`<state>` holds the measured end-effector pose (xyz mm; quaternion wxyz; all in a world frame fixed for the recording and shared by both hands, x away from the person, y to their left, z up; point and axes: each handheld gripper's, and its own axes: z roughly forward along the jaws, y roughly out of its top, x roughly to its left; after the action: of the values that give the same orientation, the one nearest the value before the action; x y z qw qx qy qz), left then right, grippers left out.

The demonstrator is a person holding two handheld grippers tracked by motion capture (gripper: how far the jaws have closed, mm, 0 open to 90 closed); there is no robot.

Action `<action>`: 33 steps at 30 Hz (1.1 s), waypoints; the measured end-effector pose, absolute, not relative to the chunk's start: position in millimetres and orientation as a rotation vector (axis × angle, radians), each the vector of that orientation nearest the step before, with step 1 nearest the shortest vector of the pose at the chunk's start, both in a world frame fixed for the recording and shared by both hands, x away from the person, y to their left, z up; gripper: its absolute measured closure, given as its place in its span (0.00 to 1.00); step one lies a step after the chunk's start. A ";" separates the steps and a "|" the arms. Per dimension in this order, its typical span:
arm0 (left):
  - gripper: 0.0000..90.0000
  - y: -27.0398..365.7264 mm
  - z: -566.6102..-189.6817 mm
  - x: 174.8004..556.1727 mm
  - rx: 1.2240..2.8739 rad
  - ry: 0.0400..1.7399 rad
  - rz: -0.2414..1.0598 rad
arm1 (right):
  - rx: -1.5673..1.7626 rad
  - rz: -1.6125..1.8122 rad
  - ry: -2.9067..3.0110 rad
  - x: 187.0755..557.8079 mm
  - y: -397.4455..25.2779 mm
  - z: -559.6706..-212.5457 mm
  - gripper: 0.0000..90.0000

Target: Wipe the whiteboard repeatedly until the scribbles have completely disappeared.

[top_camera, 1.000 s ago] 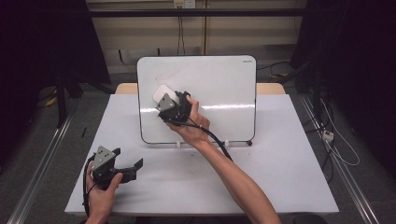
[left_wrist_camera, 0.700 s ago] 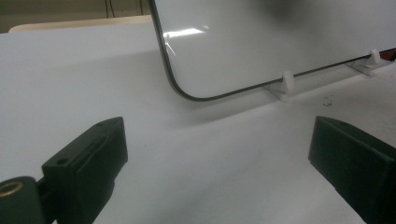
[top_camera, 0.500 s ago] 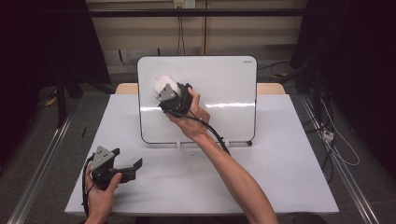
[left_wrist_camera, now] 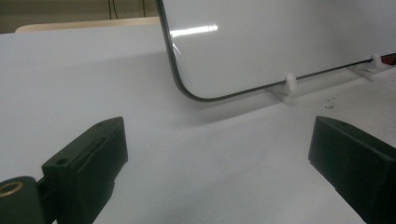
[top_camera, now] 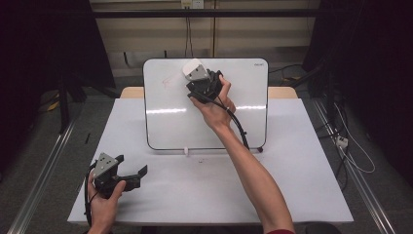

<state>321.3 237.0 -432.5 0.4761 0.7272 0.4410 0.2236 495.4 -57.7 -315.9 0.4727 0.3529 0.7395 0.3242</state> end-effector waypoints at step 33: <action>0.05 234.8 -433.4 322.2 1.784 1.073 0.555 | 0.585 0.861 1.903 470.6 10.0 -361.5 0.35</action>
<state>322.2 234.8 -433.4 0.4738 0.7292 0.4385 0.2269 470.6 10.0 -361.5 0.4675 0.2385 0.7756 0.3509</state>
